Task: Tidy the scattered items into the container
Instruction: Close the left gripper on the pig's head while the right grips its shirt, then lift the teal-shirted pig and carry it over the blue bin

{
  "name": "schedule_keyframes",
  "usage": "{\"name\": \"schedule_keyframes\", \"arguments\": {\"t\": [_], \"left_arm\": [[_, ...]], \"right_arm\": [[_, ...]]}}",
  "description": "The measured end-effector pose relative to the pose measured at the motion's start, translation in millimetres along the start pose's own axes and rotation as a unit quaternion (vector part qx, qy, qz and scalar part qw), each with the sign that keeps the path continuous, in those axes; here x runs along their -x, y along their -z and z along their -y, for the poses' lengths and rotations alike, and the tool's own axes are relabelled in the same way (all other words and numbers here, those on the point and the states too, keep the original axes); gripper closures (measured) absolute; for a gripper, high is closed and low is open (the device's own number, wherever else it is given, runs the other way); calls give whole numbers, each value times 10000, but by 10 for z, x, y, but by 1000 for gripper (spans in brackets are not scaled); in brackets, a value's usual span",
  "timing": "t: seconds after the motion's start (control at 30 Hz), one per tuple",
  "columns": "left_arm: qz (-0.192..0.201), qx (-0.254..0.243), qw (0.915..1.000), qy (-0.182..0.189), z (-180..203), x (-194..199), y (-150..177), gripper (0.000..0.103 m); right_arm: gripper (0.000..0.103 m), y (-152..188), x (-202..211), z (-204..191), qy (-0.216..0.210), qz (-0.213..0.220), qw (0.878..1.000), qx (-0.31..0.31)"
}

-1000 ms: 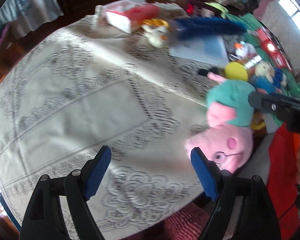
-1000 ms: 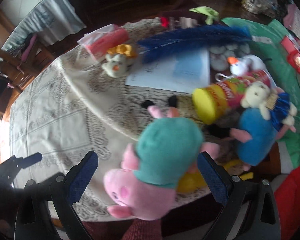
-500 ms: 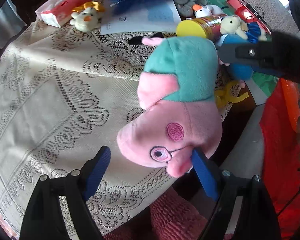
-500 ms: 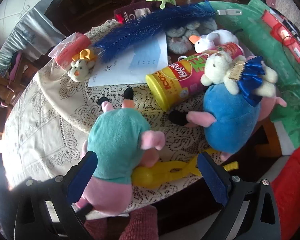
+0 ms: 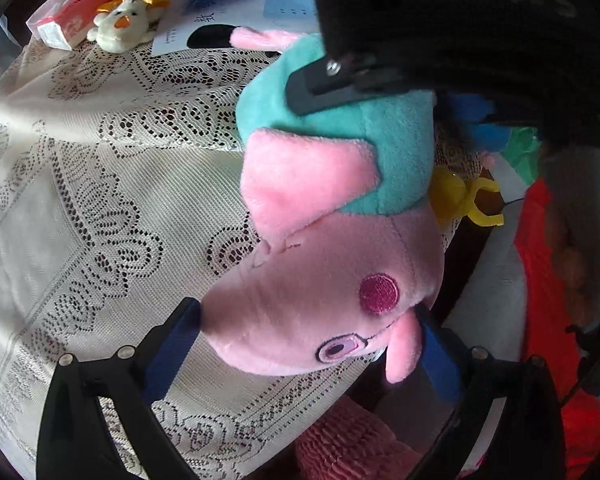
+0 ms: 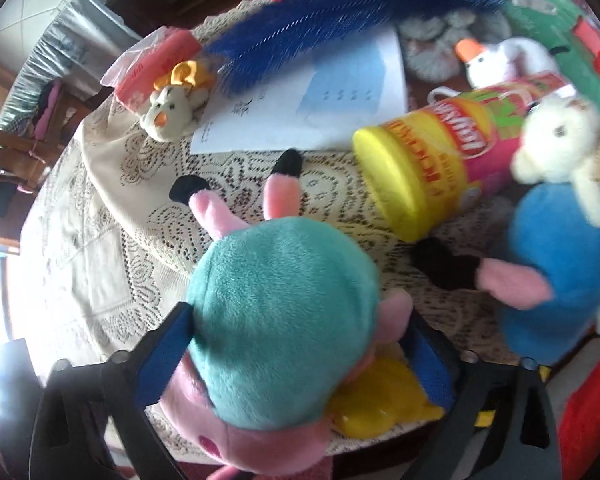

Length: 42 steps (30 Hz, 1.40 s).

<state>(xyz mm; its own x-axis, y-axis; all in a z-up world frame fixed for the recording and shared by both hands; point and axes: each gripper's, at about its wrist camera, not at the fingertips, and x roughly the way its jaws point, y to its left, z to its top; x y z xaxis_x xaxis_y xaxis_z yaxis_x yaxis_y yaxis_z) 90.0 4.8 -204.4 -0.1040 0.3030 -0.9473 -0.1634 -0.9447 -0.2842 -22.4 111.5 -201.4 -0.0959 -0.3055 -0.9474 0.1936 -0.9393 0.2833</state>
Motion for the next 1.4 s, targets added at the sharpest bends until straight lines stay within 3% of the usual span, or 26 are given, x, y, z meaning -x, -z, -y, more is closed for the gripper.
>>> {"name": "schedule_keyframes", "arguments": {"t": [0.13,0.4,0.43,0.57,0.7,1.03,1.4], "left_arm": [[60,130,9996,229,-70,-3,38,4],[49,187,9990,404,-124,-16,97,3],[63,190,9988,450,-126,-13,106,6],[173,101,9989,415,-103,161,173,31],[299,96,9991,268,-156,414,243,34],[748,138,9966,-307,-676,1187,450,34],[1064,737,9892,-690,-1432,1384,523,34]], "right_arm": [[22,-33,-139,65,-401,-168,9988,-232],[27,-48,-164,22,-419,-198,9988,-140],[28,-53,-165,16,-419,-201,9988,-129],[34,-50,-67,-45,-356,-80,9993,-16],[36,-42,139,-152,-592,147,9981,24],[36,-212,440,-938,-1023,541,9923,449],[36,-239,313,-2178,-1327,463,9819,1270]]}}
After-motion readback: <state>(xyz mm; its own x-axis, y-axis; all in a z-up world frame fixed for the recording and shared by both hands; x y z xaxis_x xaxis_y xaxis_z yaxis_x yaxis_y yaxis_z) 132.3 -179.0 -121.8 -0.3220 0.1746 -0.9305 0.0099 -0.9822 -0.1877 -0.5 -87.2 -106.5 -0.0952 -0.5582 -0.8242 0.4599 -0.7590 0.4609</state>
